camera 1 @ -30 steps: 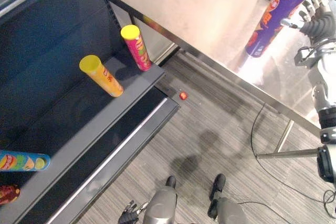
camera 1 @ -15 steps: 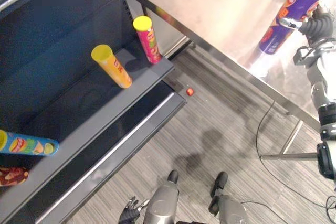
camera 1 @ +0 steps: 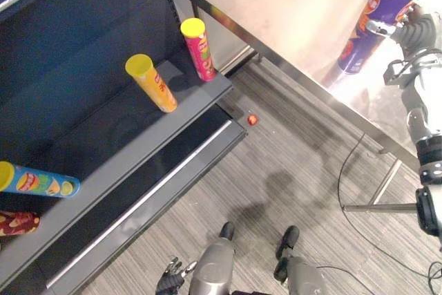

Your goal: Put the gum and the chips on the shelf.

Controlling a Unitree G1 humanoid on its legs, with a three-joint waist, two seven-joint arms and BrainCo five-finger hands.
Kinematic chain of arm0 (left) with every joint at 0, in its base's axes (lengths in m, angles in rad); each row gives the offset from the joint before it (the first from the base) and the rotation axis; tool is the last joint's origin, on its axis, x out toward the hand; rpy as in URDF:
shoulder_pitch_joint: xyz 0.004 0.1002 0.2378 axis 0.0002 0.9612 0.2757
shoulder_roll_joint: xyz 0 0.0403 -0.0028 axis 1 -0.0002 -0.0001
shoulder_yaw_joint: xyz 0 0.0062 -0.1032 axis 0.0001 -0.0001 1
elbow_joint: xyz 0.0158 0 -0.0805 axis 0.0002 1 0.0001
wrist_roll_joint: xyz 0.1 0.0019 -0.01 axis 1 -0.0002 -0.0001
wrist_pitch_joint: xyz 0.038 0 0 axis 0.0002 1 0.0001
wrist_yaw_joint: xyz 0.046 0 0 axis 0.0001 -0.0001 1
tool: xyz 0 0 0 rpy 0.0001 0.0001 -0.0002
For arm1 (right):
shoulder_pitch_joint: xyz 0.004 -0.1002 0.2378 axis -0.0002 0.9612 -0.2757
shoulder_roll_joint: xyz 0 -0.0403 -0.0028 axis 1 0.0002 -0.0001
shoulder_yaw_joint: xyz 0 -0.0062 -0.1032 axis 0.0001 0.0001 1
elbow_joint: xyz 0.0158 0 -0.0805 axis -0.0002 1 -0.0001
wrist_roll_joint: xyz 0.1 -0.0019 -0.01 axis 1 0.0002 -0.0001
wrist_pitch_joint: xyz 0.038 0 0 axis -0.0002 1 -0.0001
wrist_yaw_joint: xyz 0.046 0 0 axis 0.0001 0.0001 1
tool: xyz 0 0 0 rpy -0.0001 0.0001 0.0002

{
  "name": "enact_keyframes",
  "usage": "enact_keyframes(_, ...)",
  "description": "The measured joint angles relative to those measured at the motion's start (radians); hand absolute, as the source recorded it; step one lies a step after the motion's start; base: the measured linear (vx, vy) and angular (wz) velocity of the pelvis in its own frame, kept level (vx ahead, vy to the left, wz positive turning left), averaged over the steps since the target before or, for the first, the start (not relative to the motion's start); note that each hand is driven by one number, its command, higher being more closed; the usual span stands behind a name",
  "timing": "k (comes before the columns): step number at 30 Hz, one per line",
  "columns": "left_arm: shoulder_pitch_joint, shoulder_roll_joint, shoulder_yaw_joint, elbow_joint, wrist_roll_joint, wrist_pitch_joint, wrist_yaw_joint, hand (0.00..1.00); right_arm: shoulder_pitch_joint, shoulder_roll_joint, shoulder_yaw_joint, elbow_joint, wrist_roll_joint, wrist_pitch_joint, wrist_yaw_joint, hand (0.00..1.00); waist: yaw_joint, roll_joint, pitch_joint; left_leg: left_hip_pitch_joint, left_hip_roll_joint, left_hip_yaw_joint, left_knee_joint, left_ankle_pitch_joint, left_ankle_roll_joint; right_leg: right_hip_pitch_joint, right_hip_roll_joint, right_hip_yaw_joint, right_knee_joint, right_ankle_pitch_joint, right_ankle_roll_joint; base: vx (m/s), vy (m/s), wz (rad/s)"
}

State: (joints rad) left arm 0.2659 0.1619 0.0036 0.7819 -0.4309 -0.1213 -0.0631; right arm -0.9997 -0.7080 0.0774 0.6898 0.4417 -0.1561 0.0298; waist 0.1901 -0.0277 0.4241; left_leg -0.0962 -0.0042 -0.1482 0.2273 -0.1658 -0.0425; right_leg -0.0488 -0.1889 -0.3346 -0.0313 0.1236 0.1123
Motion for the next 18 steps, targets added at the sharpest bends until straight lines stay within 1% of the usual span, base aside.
enact_keyframes(4, 0.0, 0.002, 0.0, -0.003, 0.002, 0.0, 0.004, 0.0, 0.004, 0.021, -0.004, -0.035, 0.001, -0.009, -0.009, 1.0, 0.001, -0.004, -0.002, 0.013, 0.004, 0.001, -0.019, 0.007, -0.003, 0.001, 0.004, 0.004, 0.0, 0.0, 0.0, 0.0, 0.0, 0.0)
enact_keyframes(7, -0.006, 0.003, 0.001, -0.004, 0.004, 0.001, 0.016, 0.0, 0.047, 0.033, -0.037, -0.136, 0.013, -0.021, -0.027, 1.0, 0.0, -0.011, -0.006, 0.016, 0.011, 0.0, -0.026, 0.008, -0.004, 0.001, 0.01, 0.007, 0.0, 0.0, 0.0, 0.01, -0.008, -0.01)
enact_keyframes(9, -0.005, 0.01, 0.003, -0.003, 0.004, 0.004, 0.017, 0.0, 0.07, 0.057, -0.06, -0.188, 0.031, -0.024, -0.028, 1.0, -0.001, -0.025, -0.014, 0.026, 0.015, 0.004, -0.036, 0.009, -0.007, 0.003, 0.015, 0.015, 0.0, 0.0, -0.001, 0.03, -0.024, -0.08)
enact_keyframes(10, -0.005, 0.018, 0.005, -0.003, 0.007, 0.009, 0.018, 0.0, 0.101, 0.077, -0.076, -0.24, 0.042, -0.024, -0.027, 1.0, -0.003, -0.041, -0.026, 0.042, 0.018, 0.01, -0.047, 0.01, -0.008, 0.008, 0.017, 0.02, 0.0, -0.003, -0.005, 0.03, -0.018, -0.12)
enact_keyframes(11, -0.004, 0.019, 0.007, -0.003, 0.012, 0.012, 0.018, 0.0, 0.113, 0.085, -0.077, -0.259, 0.043, -0.024, -0.025, 1.0, -0.006, -0.047, -0.029, 0.048, 0.018, 0.013, -0.052, 0.011, -0.008, 0.011, 0.019, 0.024, 0.0, -0.003, -0.005, 0.03, -0.011, -0.16)
enact_keyframes(13, 0.0, 0.019, 0.026, 0.001, 0.019, 0.021, 0.018, 0.0, 0.185, 0.126, -0.091, -0.361, 0.049, -0.023, -0.002, 1.0, -0.026, -0.074, -0.068, 0.057, 0.023, 0.03, -0.056, 0.011, -0.008, 0.013, 0.022, 0.043, -0.005, -0.003, -0.005, 0.03, -0.001, -0.17)
enact_keyframes(15, 0.003, 0.016, 0.039, 0.005, 0.022, 0.022, 0.02, 0.0, 0.265, 0.162, -0.109, -0.445, 0.049, -0.017, 0.016, 1.0, -0.028, -0.084, -0.104, 0.078, 0.027, 0.053, -0.071, 0.01, -0.008, 0.016, 0.025, 0.062, -0.005, -0.003, -0.005, 0.03, 0.001, -0.31)
enact_keyframes(18, 0.006, 0.009, 0.055, 0.022, 0.023, 0.024, 0.03, 0.0, 0.373, 0.207, -0.111, -0.554, 0.049, 0.004, 0.047, 1.0, -0.055, -0.09, -0.161, 0.092, 0.029, 0.072, -0.078, 0.007, -0.006, 0.018, 0.027, 0.077, -0.009, -0.005, -0.008, 0.0, 0.003, -0.22)
